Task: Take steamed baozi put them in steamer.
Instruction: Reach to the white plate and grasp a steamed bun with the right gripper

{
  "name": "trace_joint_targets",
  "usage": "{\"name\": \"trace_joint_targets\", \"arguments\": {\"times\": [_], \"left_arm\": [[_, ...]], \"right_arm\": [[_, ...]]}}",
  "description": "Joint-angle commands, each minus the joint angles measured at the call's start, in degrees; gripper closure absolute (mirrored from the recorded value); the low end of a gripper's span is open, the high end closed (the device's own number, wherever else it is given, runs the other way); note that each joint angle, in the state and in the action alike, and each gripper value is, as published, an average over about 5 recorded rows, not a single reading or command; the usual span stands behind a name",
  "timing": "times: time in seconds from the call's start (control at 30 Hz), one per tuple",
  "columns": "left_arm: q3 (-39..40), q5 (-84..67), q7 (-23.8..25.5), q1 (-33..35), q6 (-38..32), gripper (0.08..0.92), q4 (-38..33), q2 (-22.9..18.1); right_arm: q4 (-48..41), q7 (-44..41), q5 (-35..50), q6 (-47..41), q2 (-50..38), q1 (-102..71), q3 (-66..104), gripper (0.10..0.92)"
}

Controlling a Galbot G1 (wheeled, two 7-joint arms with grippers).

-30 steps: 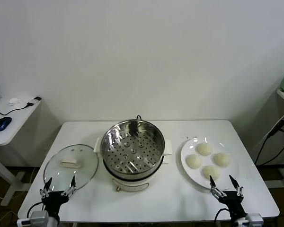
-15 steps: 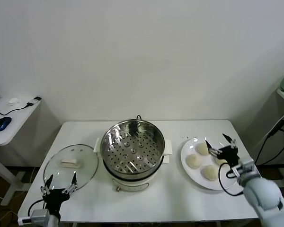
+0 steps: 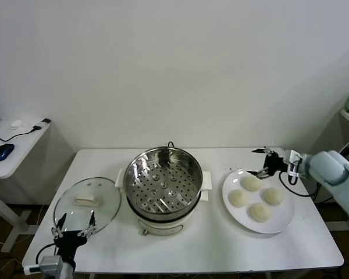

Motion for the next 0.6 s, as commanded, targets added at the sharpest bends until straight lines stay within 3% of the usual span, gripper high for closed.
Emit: {"name": "trace_joint_targets", "arguments": {"times": [0.03, 0.3, 0.6], "left_arm": [[0.1, 0.1, 0.1, -0.3, 0.1, 0.177, 0.1, -0.1], [-0.6, -0.3, 0.2, -1.0, 0.0, 0.177, 0.7, 0.0], [-0.8, -0.4, 0.1, -1.7, 0.0, 0.177, 1.4, -0.2]], "right_arm": [[-19.7, -17.3, -2.4, 6.6, 8.3, 32.2, -37.0, 0.203], [-25.2, -15.5, 0.1, 2.4, 18.3, 30.8, -41.5, 0.203], [-28.8, -12.9, 1.5, -0.4, 23.9, 25.6, -40.2, 0.203]]}}
